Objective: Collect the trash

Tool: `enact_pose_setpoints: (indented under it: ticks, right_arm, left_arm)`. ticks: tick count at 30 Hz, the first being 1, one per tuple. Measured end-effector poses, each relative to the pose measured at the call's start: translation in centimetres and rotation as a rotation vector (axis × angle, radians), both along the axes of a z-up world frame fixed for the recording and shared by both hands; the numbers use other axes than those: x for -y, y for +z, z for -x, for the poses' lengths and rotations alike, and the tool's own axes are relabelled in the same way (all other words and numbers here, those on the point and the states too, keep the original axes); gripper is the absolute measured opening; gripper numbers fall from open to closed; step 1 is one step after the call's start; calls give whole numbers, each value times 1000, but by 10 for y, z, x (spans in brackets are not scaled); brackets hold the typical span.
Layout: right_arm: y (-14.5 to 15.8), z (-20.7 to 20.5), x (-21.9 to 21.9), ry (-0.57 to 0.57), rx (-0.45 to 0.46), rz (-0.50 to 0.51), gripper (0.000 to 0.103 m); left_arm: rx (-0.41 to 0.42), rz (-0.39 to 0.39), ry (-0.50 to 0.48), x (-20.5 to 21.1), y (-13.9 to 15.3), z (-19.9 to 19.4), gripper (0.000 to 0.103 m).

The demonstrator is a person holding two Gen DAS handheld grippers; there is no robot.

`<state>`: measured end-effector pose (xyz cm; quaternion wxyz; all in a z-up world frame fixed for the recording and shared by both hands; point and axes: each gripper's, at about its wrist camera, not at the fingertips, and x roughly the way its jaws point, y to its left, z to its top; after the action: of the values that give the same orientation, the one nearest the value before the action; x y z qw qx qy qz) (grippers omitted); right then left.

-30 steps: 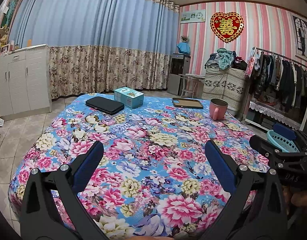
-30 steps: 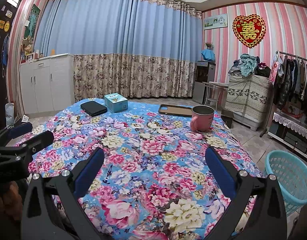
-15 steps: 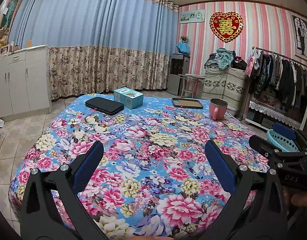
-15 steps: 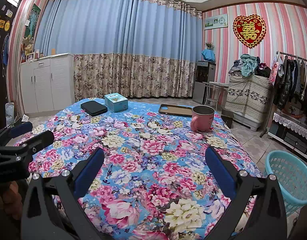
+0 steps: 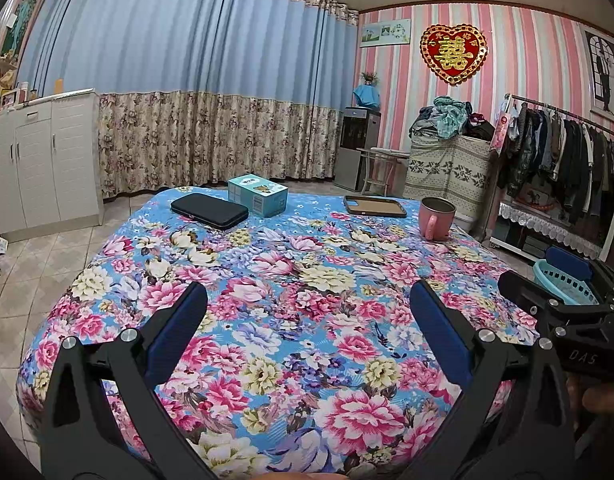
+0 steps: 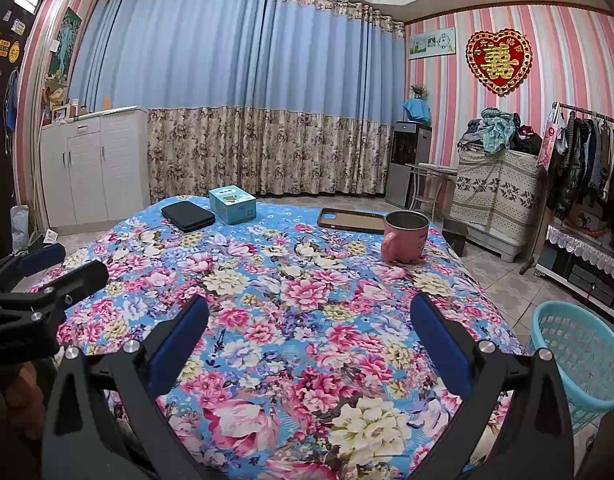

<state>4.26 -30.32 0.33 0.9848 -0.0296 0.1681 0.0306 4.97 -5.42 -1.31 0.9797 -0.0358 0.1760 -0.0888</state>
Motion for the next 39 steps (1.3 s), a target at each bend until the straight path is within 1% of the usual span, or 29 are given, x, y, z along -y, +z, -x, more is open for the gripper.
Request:
enact_pose_setpoints:
  ticks: [39]
  right_arm:
    - [-3,1,2,4,-2,1,99]
  left_arm:
    - [-9,4,1,0,-3,0,98]
